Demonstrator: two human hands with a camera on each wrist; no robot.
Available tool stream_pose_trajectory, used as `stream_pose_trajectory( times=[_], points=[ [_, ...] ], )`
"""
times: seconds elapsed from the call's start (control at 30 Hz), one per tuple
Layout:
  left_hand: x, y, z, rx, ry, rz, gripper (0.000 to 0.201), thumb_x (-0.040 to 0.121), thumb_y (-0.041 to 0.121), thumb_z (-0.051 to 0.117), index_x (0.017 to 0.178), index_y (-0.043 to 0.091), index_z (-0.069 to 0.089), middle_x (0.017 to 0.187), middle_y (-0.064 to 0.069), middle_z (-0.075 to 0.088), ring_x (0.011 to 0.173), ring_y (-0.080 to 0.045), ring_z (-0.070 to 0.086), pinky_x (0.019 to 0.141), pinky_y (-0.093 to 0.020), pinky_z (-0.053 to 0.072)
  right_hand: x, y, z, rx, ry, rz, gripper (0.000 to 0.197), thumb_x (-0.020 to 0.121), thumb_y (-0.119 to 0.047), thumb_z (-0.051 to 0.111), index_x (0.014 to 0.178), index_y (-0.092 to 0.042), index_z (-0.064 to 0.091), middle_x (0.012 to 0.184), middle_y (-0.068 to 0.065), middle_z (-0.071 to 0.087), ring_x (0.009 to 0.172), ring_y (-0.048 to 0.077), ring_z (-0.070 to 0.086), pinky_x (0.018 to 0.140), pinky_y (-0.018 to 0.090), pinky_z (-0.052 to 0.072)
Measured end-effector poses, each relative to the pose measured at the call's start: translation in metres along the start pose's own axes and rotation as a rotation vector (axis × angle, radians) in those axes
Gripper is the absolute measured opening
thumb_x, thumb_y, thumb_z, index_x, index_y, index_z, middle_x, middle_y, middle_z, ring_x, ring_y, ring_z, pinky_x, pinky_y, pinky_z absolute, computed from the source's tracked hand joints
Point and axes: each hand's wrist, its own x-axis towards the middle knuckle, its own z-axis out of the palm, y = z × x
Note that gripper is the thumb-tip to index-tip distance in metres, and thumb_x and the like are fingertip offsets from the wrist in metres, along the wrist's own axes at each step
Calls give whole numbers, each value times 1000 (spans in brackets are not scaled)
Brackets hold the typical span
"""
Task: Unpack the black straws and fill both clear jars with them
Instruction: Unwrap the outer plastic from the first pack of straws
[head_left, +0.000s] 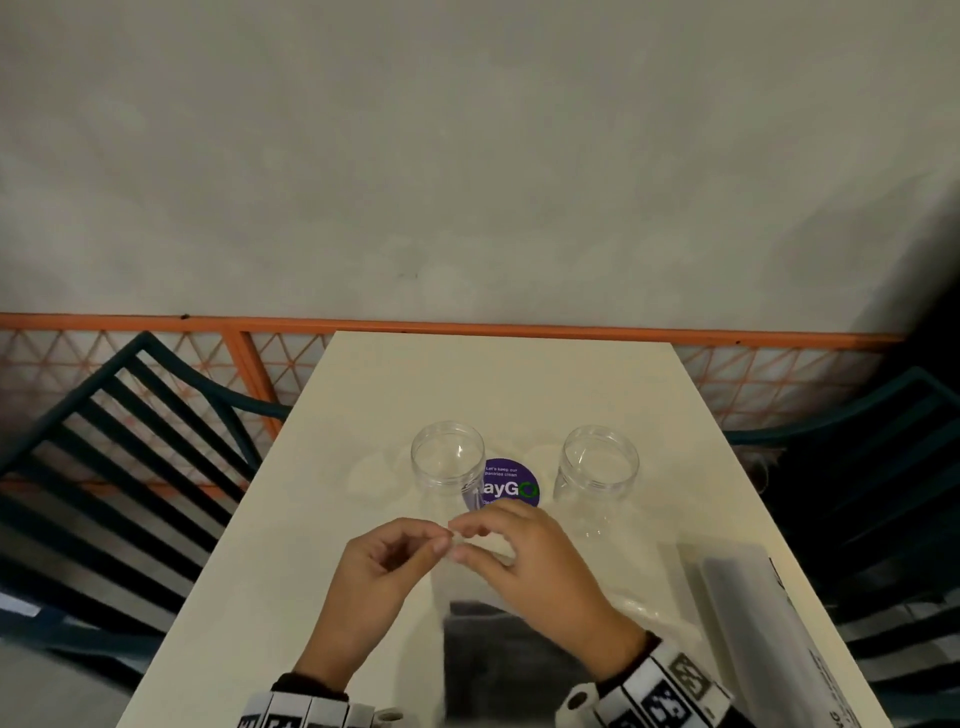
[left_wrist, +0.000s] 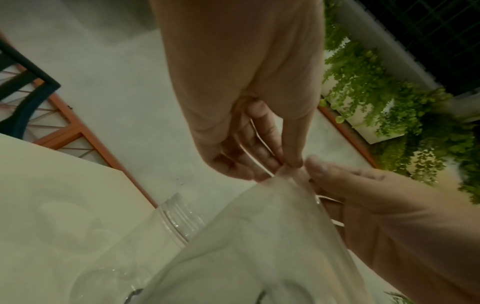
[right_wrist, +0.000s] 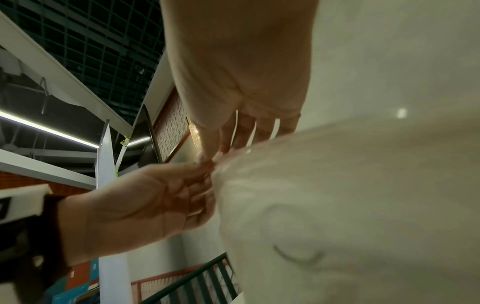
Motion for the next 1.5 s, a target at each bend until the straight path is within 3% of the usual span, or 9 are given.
stream_pose_trajectory(
  times=[0.17,0.43,0.6,0.9,1.0,1.13,1.27,1.4,1.5],
  points=[
    [-2,2,-4,129,28,65,19,77,4,68,71,21,72,79,-2,74,75,-12,67,73,-14,51,3,-11,9,-32,34,39,64,71,-71,34,98,-25,69,96,-8,72,91,5,57,84,19,44],
    [1,3,-18,214,118,130,25,78,0,66,68,23,68,77,7,72,78,-7,64,73,-10,47,-14,12,-6,-314,88,-52,30,88,-49,41,87,-27,61,84,-11,67,80,5,58,76,20,43],
    [4,0,-29,240,168,146,24,81,1,64,71,23,67,79,8,71,78,-7,63,74,-11,46,-29,31,-27,-374,70,26,20,87,-43,42,88,-30,57,86,-13,66,82,2,56,79,8,30],
    [7,3,-64,194,313,129,33,83,1,59,72,31,68,79,16,70,74,4,61,75,-5,47,-52,55,-72,-360,181,166,9,88,-36,47,81,-36,53,81,-20,60,73,3,54,66,15,43],
    [6,8,-63,336,264,98,30,83,6,61,76,34,65,87,19,67,79,6,60,76,-1,44,-58,54,-73,-241,149,240,31,89,-18,59,77,-43,46,83,-18,60,84,2,55,59,5,42],
    [5,27,-48,840,221,355,20,81,36,60,100,39,54,105,13,54,101,-5,46,93,-32,36,-58,43,-65,-123,166,226,34,87,-10,60,76,-40,50,87,-10,63,88,5,57,60,3,42],
    [3,32,8,915,-11,438,24,82,52,44,94,40,62,111,19,48,111,4,32,88,-21,14,-57,37,-54,-99,176,163,31,86,-19,62,74,-46,51,105,-23,54,90,2,57,63,1,43],
    [11,10,25,1083,31,311,41,84,50,35,72,31,70,114,5,59,113,-7,34,88,-30,14,-61,34,-56,-34,218,142,10,79,-44,49,81,-53,53,96,-19,60,82,3,61,65,4,46],
    [16,9,7,1188,189,66,34,77,47,45,66,28,71,127,-7,52,120,-22,31,96,-51,25,-64,40,-61,15,251,162,9,81,-37,55,81,-46,56,96,-17,61,82,7,61,67,8,49]
  ],
)
